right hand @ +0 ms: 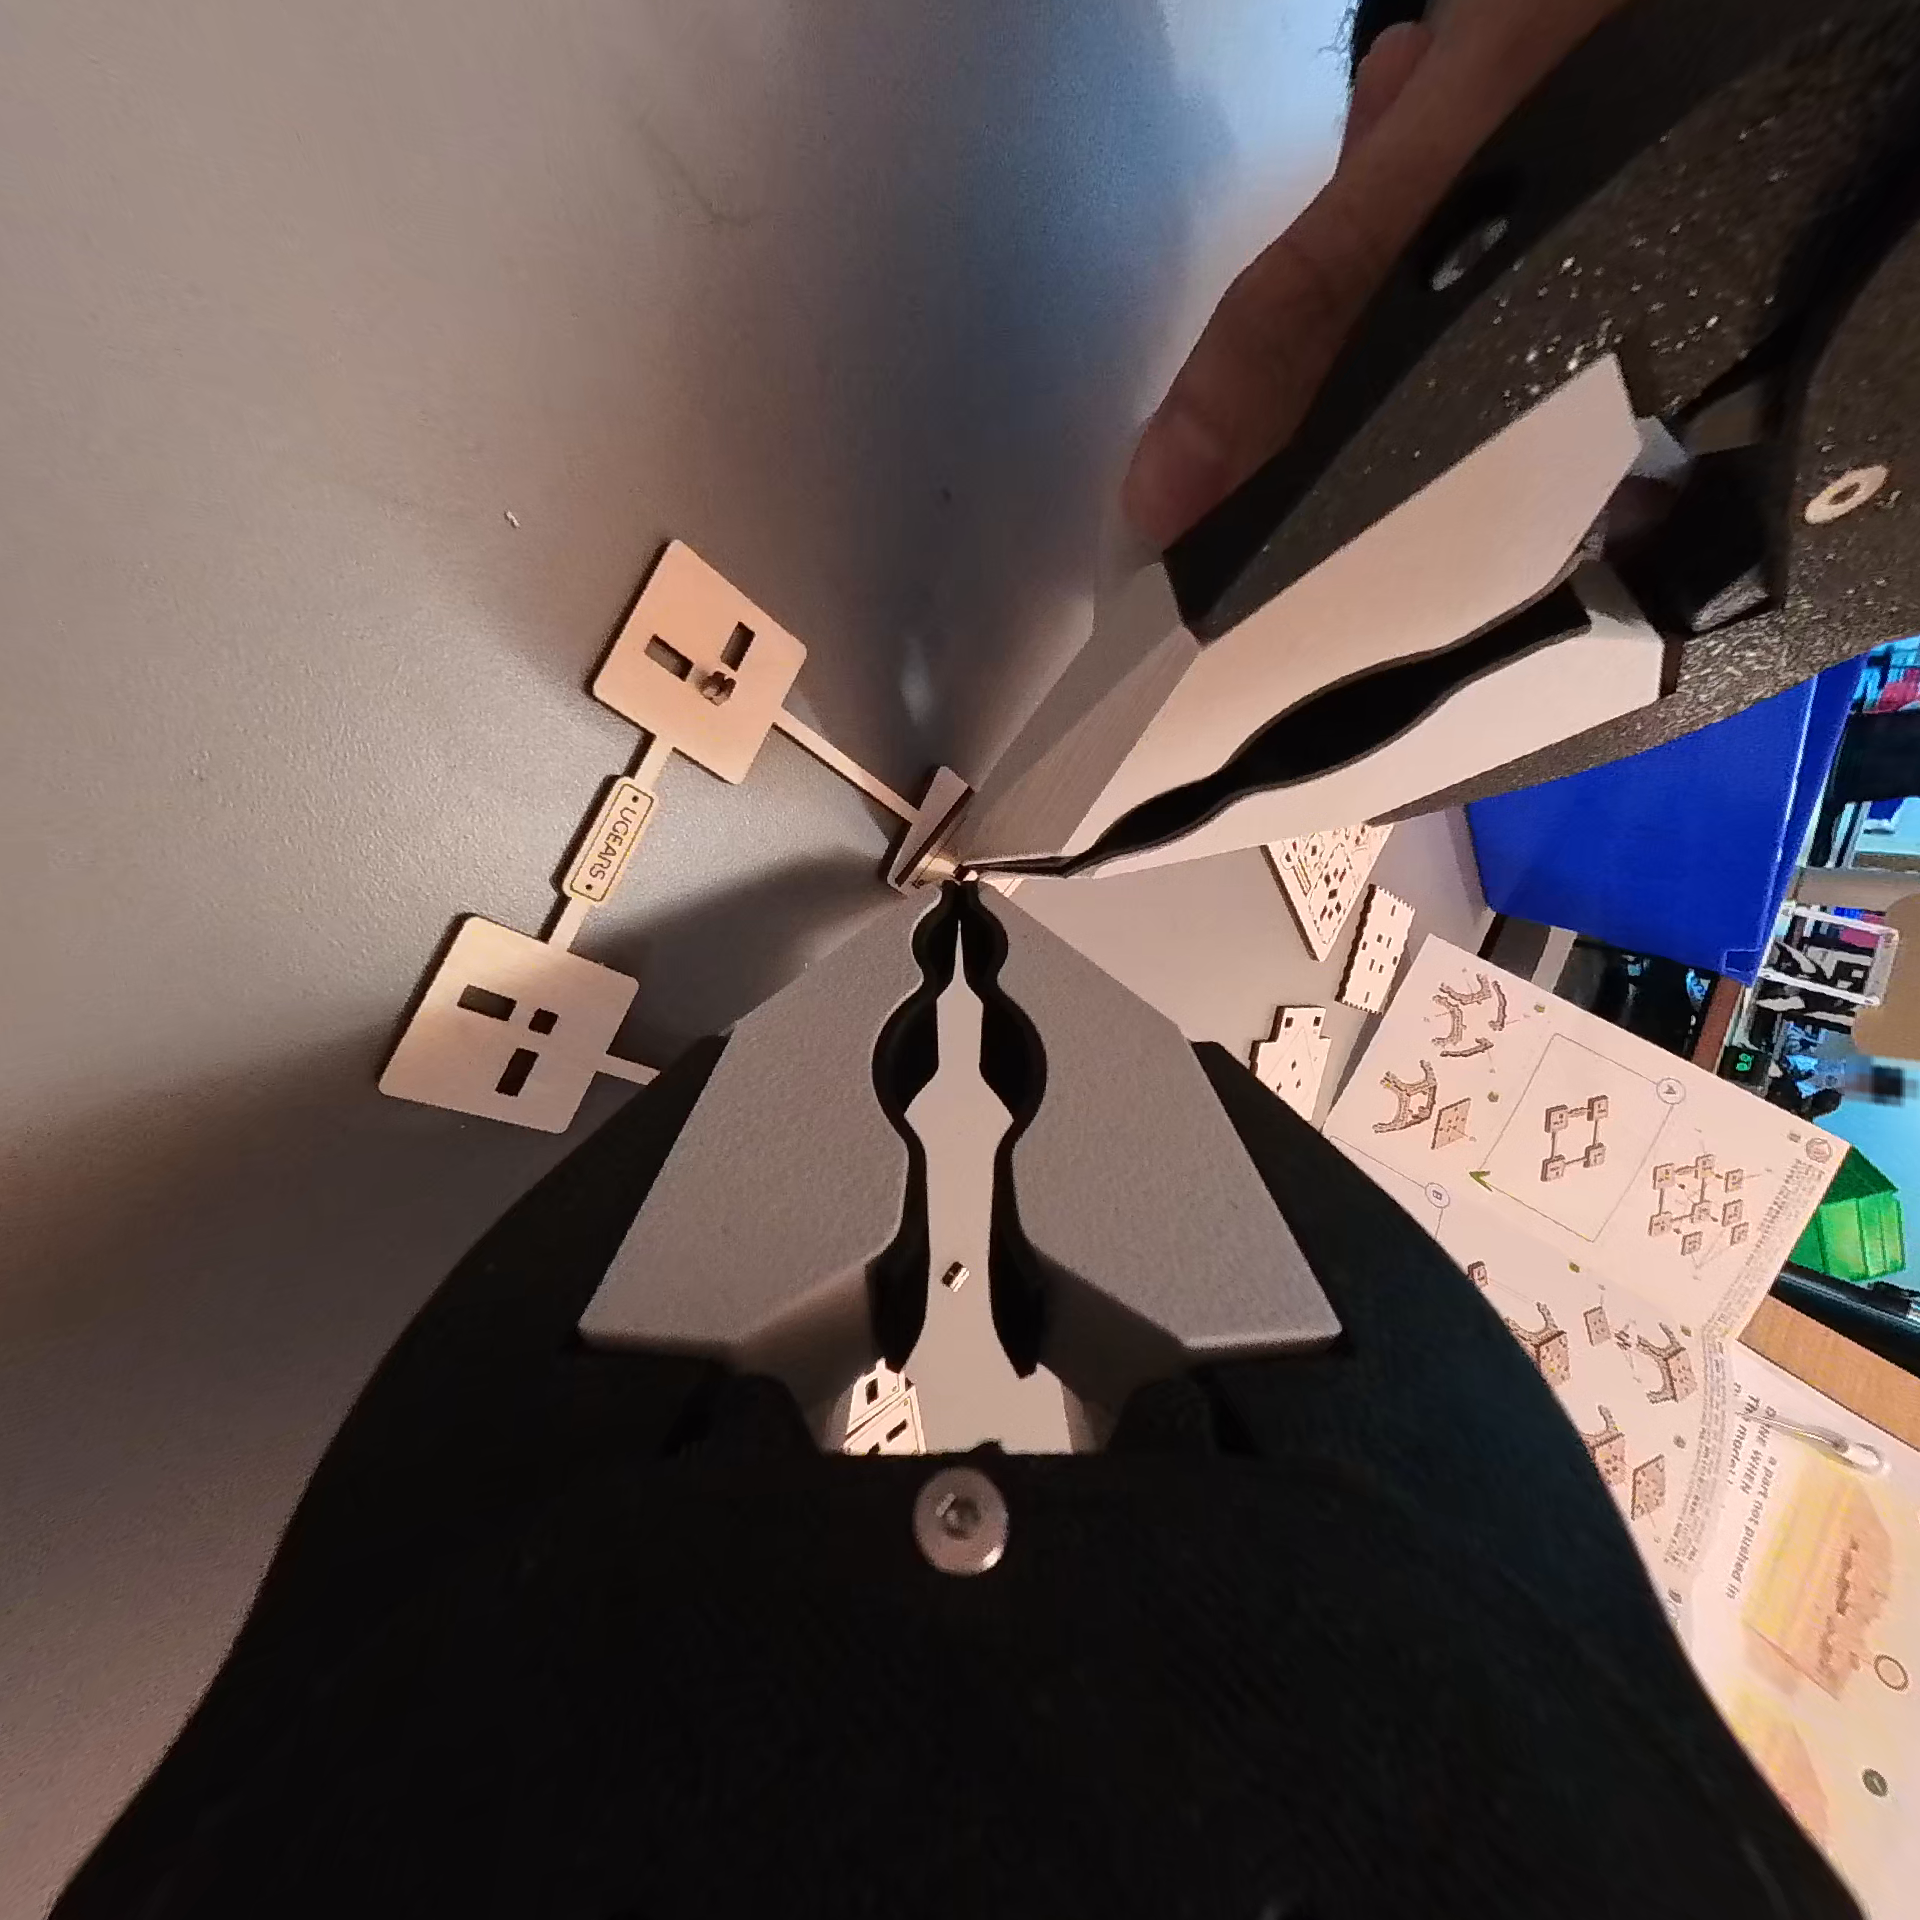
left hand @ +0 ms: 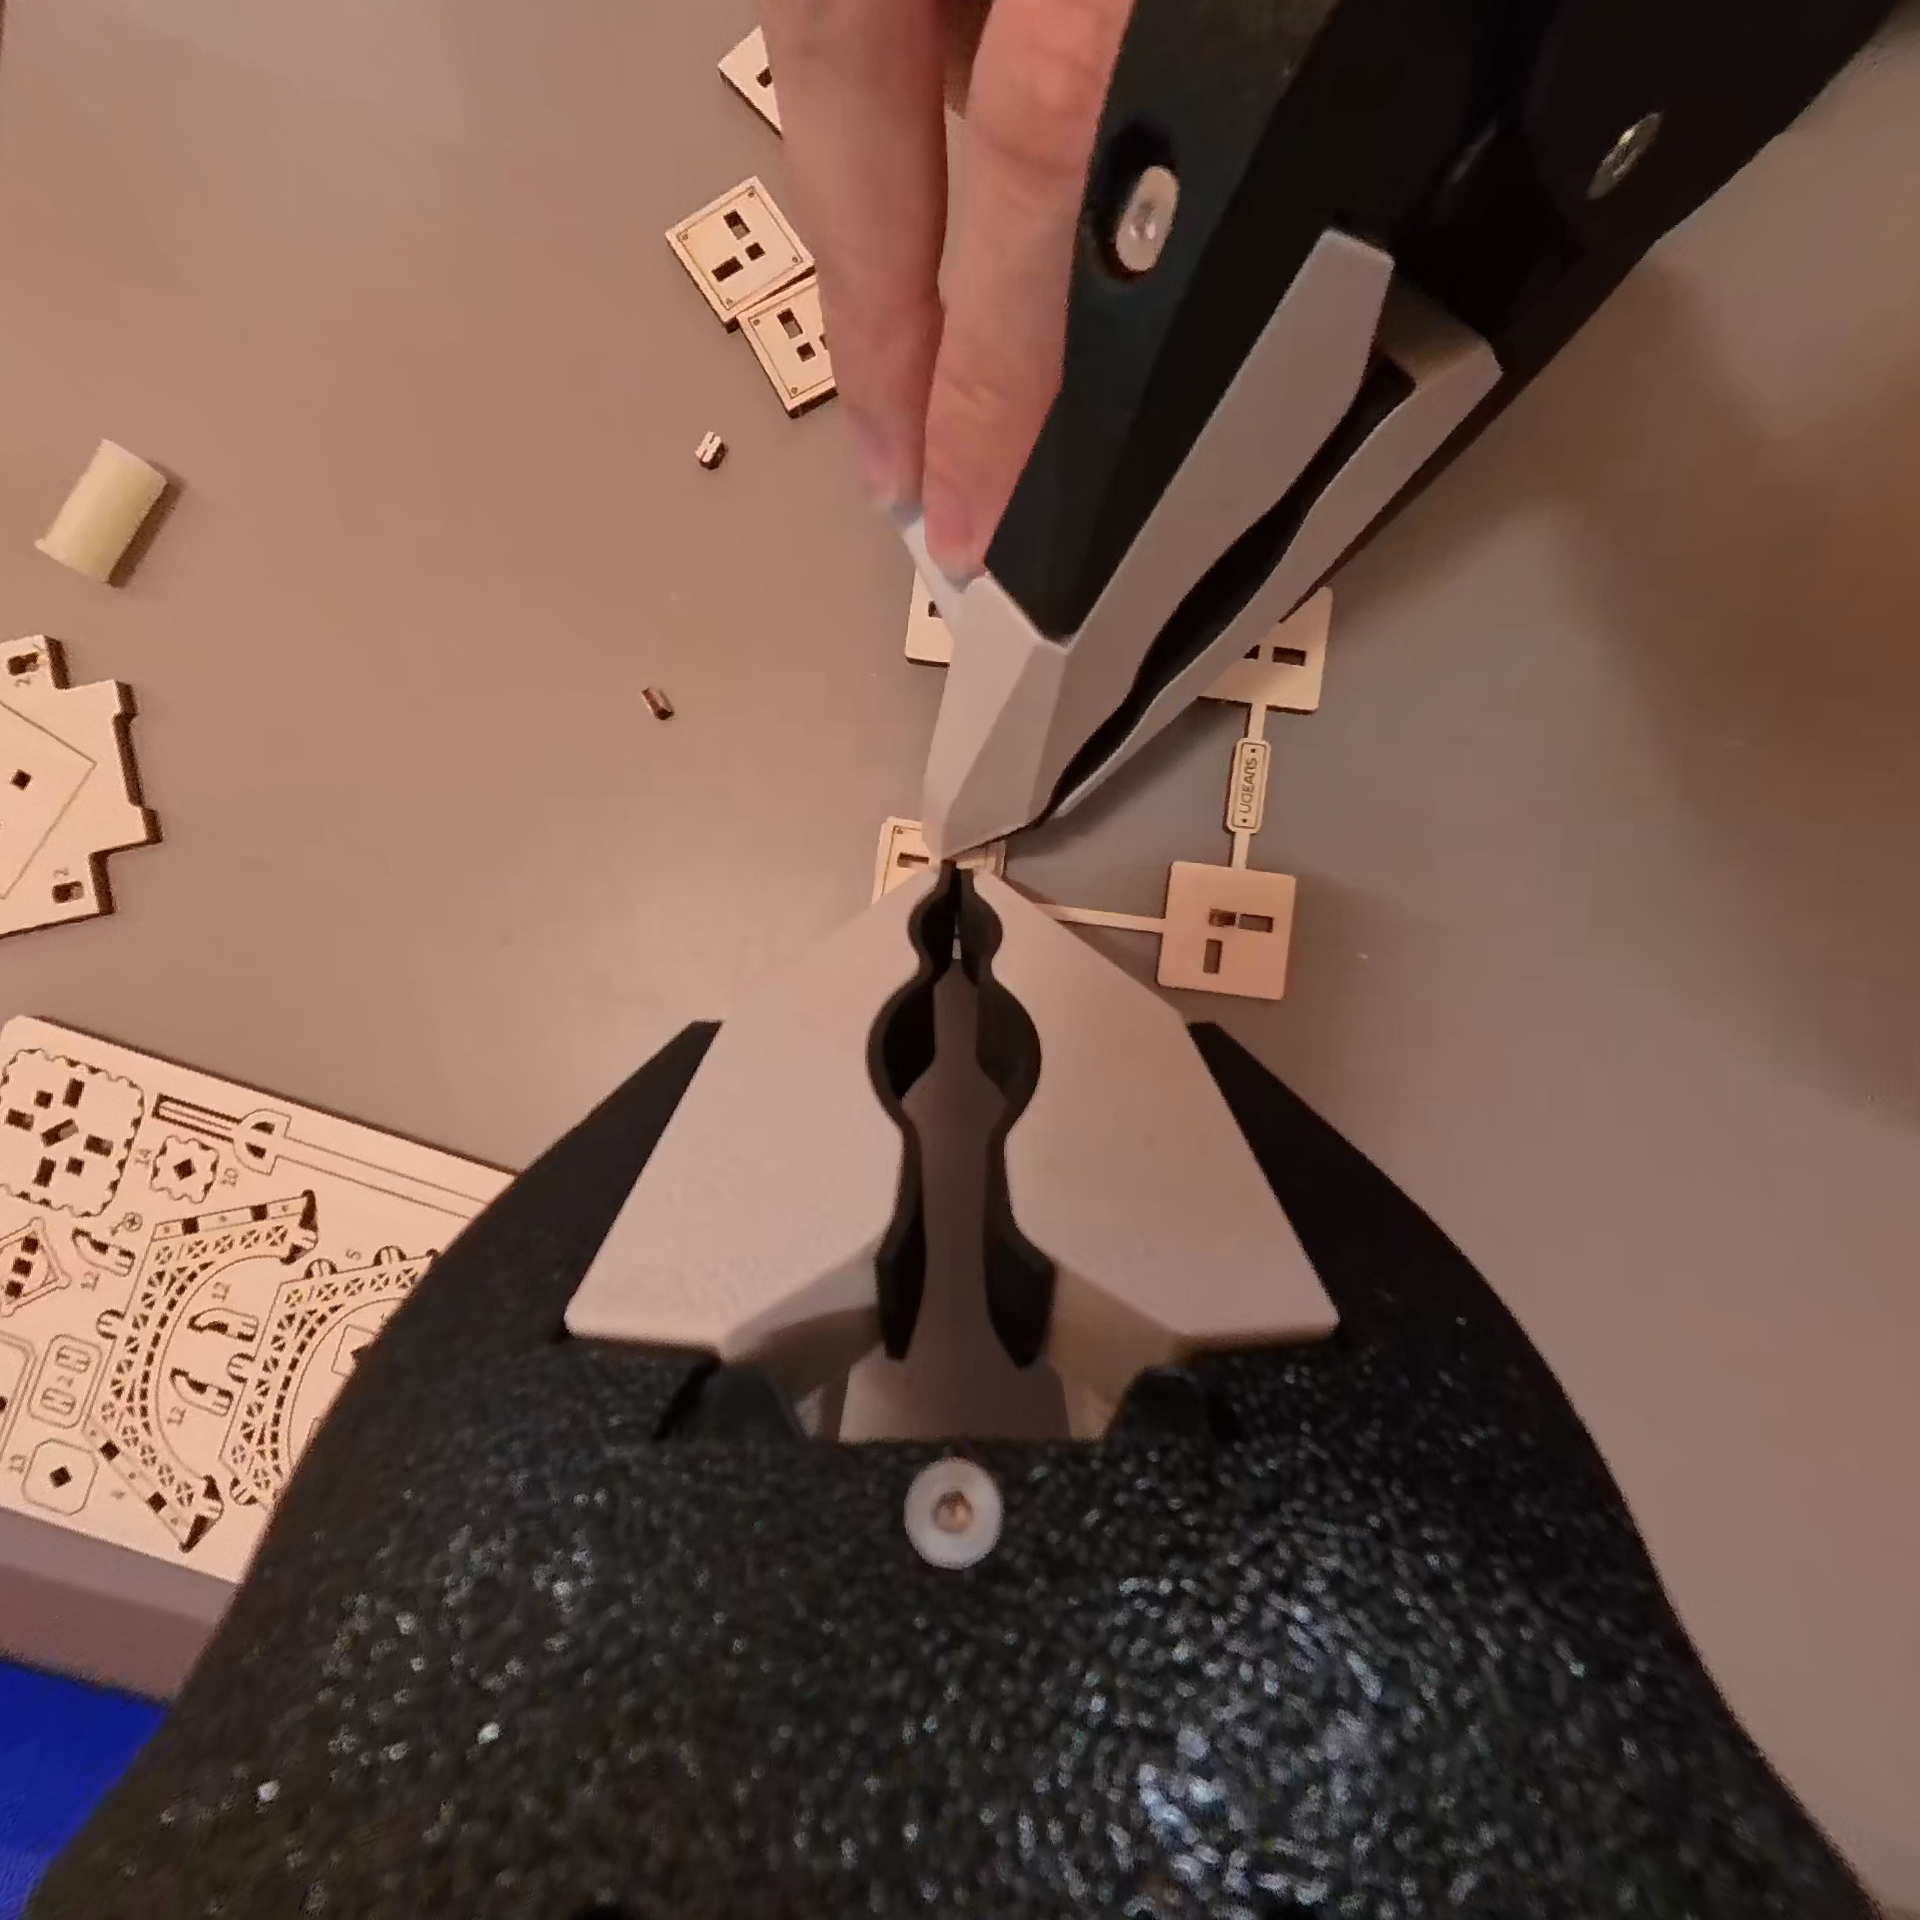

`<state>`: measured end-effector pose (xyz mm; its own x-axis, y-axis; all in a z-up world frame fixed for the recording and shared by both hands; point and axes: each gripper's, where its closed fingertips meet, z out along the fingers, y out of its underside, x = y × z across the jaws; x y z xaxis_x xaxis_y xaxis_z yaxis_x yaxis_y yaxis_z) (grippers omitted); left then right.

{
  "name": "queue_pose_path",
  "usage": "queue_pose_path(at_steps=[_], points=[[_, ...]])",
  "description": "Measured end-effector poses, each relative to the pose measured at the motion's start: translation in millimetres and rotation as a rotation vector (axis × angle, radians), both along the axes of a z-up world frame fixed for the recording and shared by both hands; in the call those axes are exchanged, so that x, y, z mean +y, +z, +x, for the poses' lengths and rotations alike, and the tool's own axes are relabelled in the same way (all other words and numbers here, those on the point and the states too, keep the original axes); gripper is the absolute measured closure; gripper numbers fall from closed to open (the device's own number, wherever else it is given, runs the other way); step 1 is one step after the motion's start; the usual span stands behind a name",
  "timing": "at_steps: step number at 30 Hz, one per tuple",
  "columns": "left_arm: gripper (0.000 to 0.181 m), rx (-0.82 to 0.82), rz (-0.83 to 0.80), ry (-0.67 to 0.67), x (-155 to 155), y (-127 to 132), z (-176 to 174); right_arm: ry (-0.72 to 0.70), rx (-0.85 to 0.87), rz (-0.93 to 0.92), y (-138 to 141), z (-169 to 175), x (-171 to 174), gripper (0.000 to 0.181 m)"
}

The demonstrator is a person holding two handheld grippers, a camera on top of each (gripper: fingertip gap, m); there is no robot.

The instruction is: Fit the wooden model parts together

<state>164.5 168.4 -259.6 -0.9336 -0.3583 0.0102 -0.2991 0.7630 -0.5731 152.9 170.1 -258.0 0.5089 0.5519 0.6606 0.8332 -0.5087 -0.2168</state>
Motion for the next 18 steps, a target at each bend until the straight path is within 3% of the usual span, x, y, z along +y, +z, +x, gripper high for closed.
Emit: queue_pose_path(at_steps=[18], points=[[0.181,-0.001,-0.133,0.067,6.1,-2.1,3.2,0.006,-0.003,0.009,4.2,-2.6,1.6,0.181]])
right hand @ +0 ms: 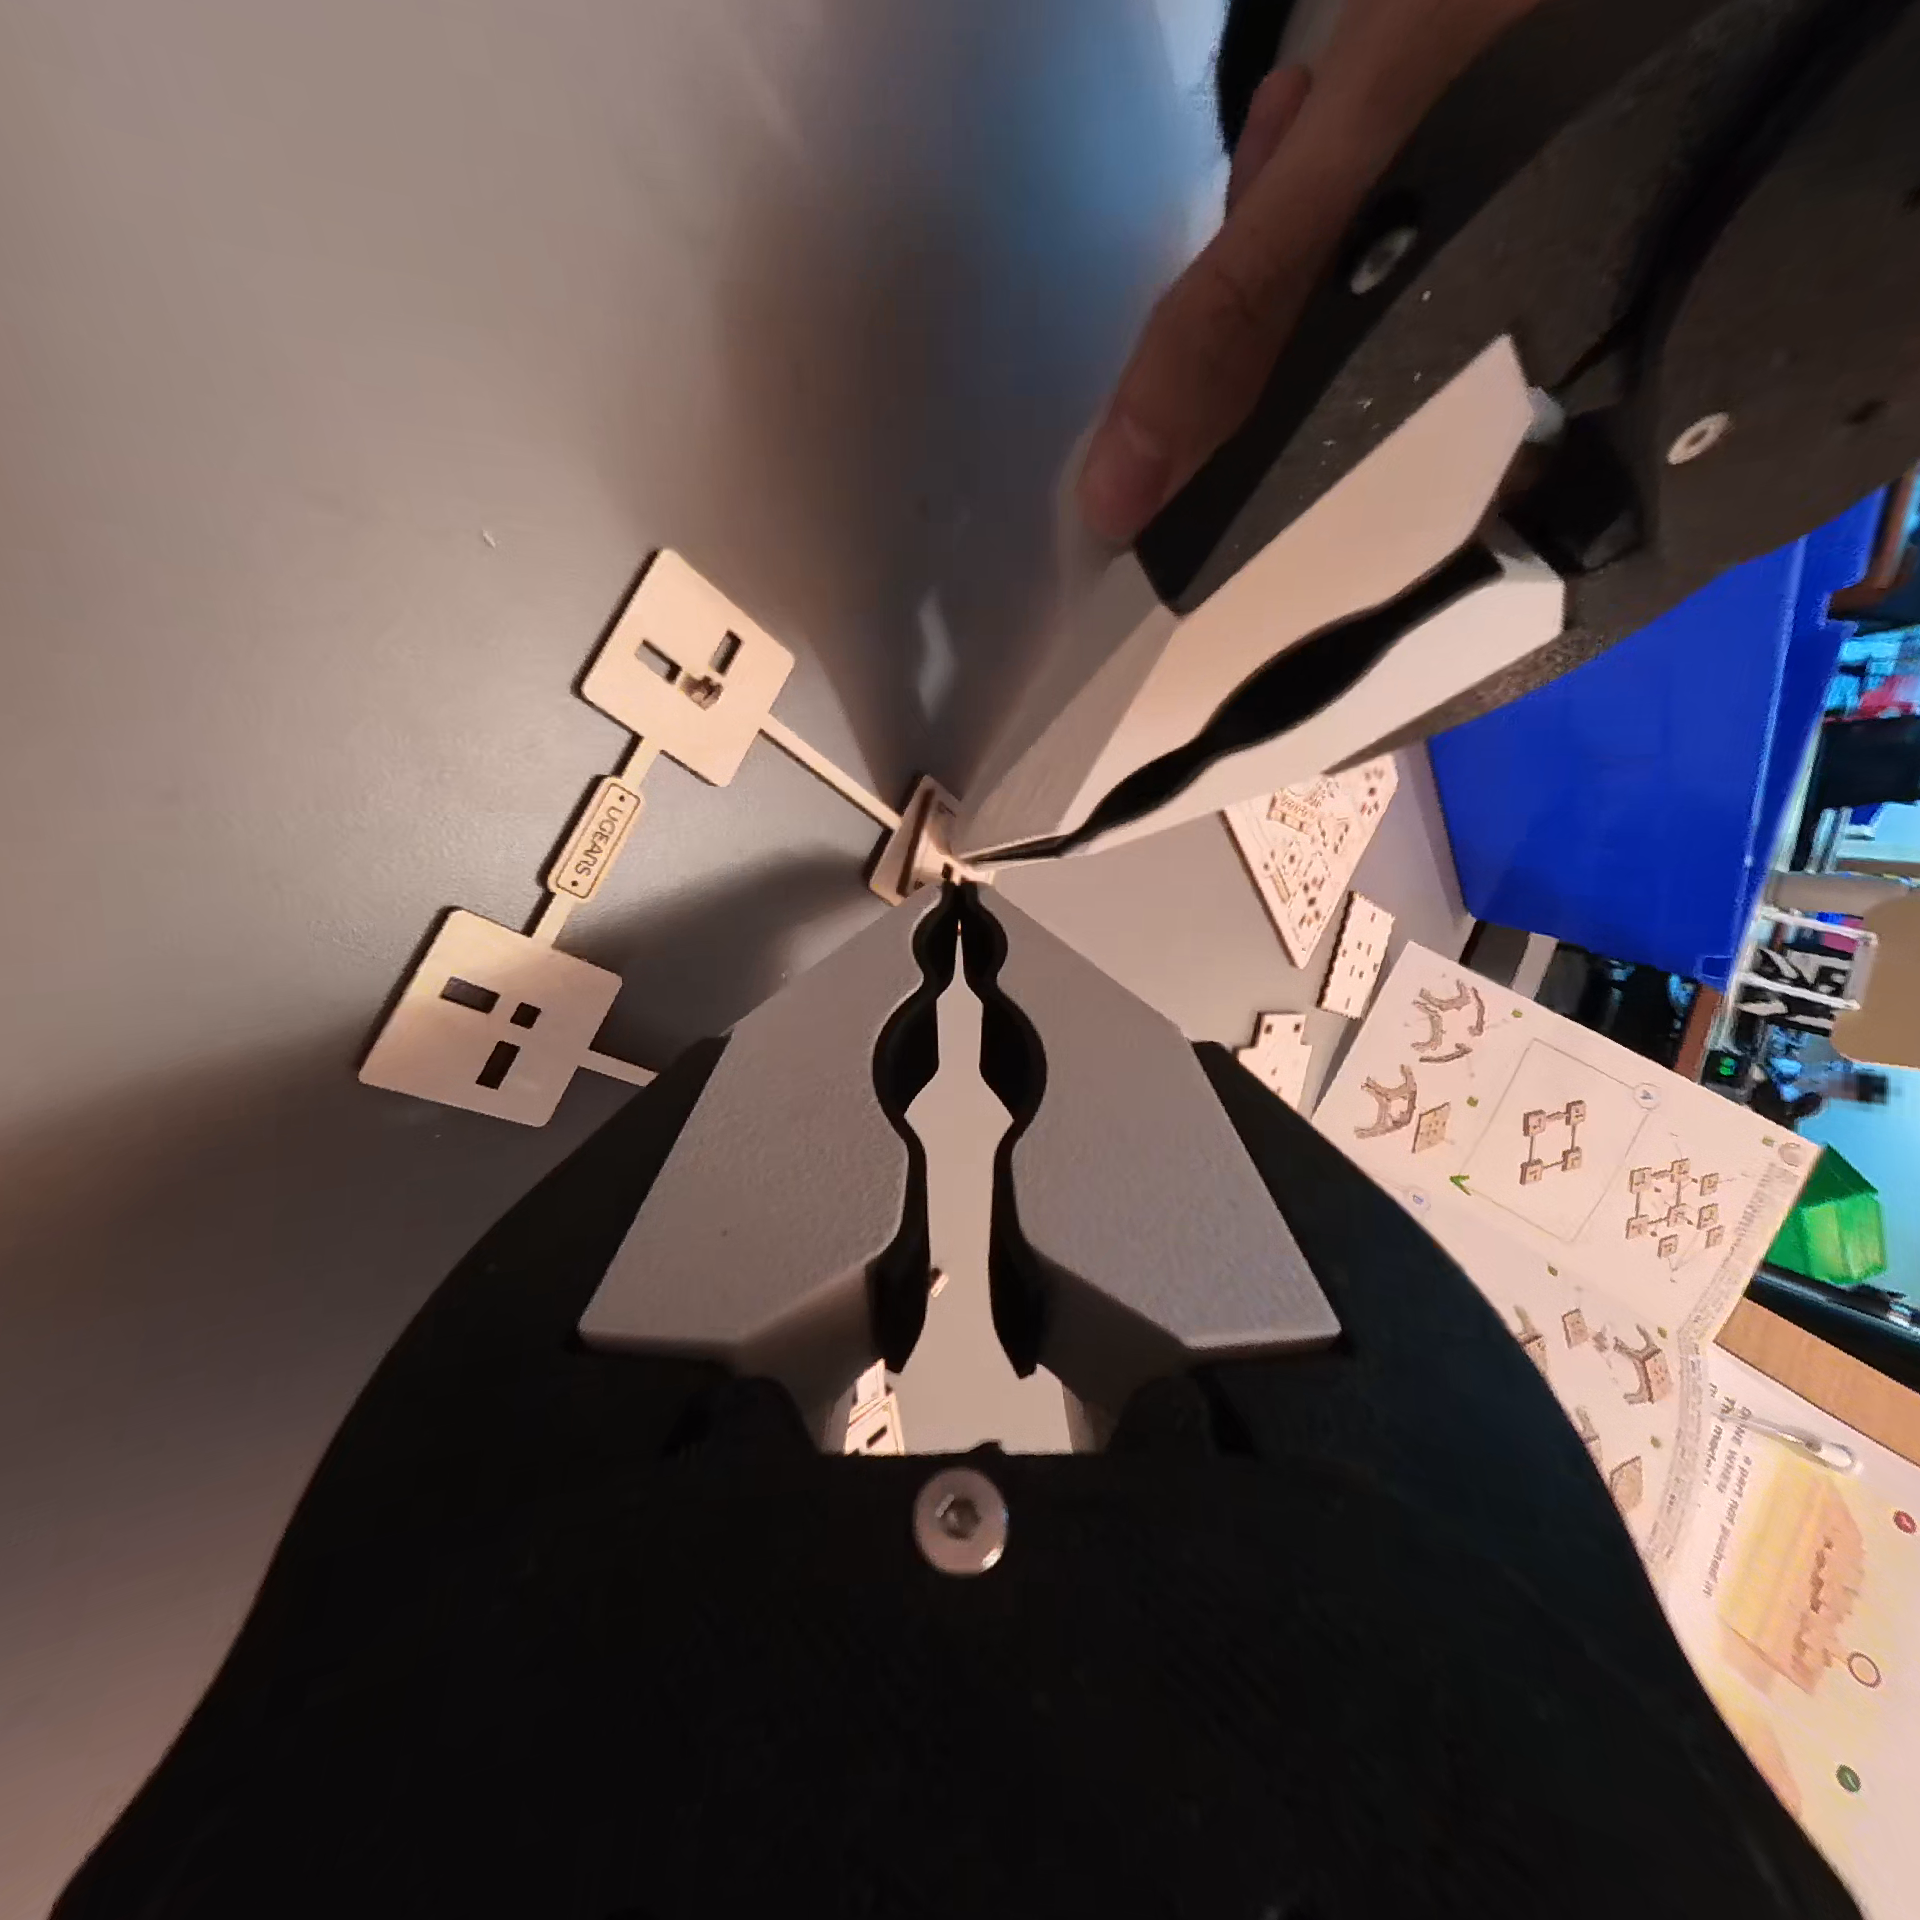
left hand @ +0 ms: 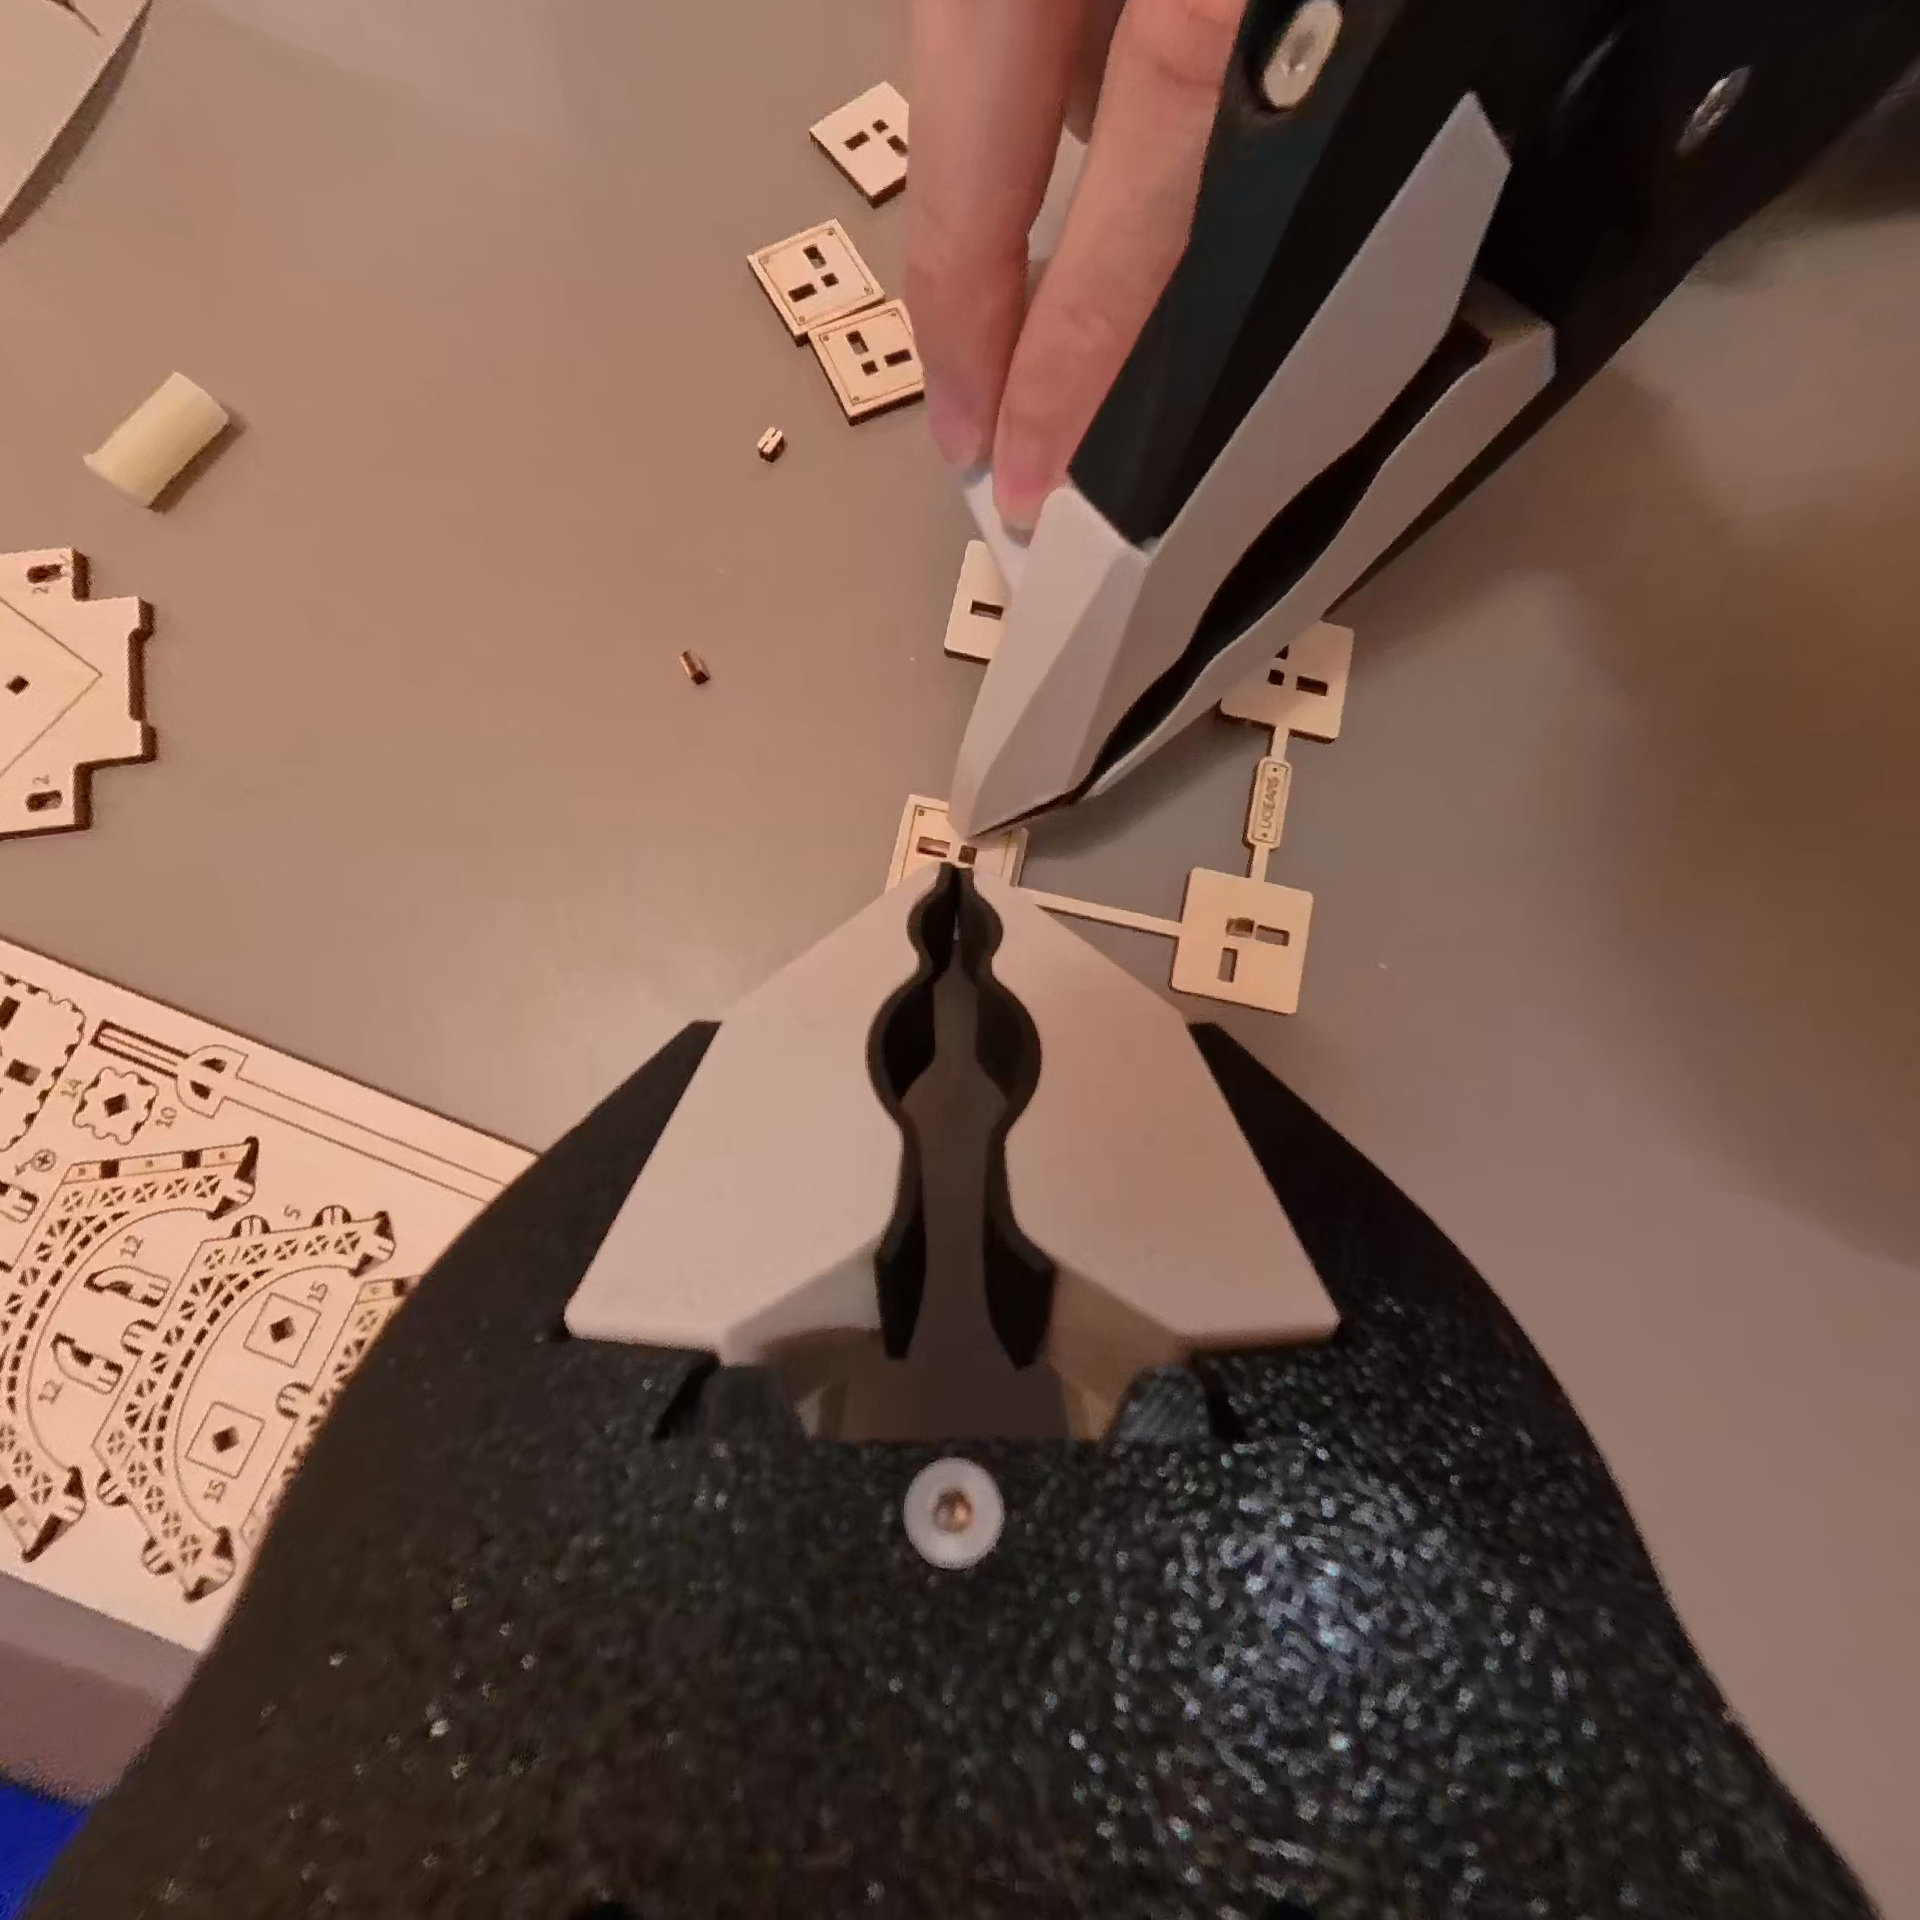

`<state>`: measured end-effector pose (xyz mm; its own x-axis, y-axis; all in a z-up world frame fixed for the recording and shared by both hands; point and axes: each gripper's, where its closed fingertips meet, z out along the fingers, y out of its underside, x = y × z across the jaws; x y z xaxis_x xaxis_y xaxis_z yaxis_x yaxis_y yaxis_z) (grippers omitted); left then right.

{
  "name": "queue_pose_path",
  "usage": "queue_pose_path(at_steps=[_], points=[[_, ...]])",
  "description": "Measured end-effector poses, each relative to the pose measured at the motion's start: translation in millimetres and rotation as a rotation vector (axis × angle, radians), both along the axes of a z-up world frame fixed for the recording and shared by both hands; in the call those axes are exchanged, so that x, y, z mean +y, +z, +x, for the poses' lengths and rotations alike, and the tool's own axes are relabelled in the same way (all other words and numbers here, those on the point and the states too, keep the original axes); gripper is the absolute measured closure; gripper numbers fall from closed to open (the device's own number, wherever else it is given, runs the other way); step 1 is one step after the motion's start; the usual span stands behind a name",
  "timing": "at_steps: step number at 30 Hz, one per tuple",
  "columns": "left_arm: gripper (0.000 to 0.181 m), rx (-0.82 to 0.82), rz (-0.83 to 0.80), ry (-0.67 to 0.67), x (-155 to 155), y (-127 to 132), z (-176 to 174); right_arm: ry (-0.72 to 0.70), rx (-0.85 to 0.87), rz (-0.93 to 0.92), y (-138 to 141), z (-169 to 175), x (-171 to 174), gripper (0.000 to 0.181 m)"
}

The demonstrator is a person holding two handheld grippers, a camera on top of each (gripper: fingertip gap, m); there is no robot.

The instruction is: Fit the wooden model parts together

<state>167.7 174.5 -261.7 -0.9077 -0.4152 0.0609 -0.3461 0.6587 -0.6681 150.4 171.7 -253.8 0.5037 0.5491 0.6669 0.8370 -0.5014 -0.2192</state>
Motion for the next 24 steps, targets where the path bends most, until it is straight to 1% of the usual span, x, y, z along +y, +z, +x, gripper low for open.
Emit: queue_pose_path(at_steps=[5,11,14,17,21,24], points=[[0.181,-0.059,0.021,-0.009,-1.7,3.1,0.4,-0.008,-0.003,-0.032,-2.8,-0.6,-1.8,0.181],[0.181,-0.039,0.057,-0.040,-4.8,2.2,-2.6,-0.005,-0.016,-0.039,-4.5,-1.8,-2.6,0.181],[0.181,-0.039,0.034,-0.049,-4.7,3.1,-2.1,-0.001,-0.032,-0.037,-4.6,-2.1,-2.7,0.181],[0.181,-0.057,0.006,-0.013,-1.5,4.6,3.2,0.000,-0.025,-0.036,-4.6,-2.6,-2.9,0.181],[0.181,-0.049,-0.030,-0.001,-1.1,4.5,3.5,0.002,-0.008,-0.040,-4.5,-3.0,-2.9,0.181],[0.181,-0.064,-0.024,-0.008,0.8,1.2,3.1,0.002,-0.005,-0.022,-1.8,-3.4,-2.4,0.181]])
